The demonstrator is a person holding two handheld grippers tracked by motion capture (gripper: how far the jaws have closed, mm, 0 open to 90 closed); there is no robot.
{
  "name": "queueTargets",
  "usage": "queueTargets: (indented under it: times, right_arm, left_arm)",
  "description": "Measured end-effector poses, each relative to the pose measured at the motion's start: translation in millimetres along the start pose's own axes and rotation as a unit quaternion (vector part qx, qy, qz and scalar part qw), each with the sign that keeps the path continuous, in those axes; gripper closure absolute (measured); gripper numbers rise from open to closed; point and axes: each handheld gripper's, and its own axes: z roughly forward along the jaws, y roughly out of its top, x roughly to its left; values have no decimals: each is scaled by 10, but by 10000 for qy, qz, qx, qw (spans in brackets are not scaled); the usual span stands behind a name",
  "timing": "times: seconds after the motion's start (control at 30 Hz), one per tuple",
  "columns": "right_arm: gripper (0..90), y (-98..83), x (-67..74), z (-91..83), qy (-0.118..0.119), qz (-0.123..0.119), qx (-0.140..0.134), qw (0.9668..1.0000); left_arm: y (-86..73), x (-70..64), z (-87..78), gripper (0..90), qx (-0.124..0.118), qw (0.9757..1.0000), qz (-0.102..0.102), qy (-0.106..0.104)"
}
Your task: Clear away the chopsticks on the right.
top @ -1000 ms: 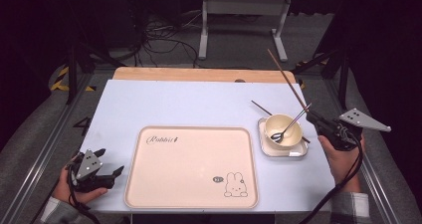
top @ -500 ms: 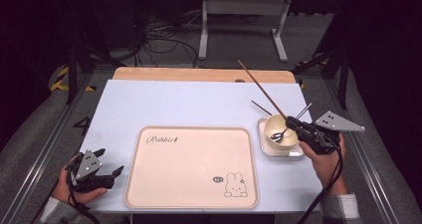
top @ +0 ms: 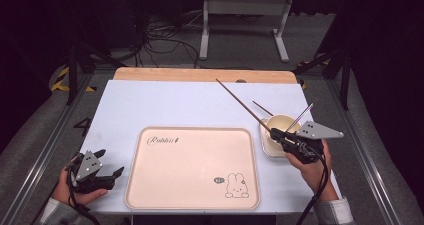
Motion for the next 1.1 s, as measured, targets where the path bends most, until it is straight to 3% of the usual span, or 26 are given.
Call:
queueTargets:
  times: [0.5,1.1]
  right_arm:
    - [851,-182,320,240,552,-165,509,9970]
    - [850,-356,465,441,859,-242,1000,9910]
  left_arm:
    - [-1,-1,2,174,14,10000,-5,-12]
    - [-1,-2,6,174,20,10000,15,-49]
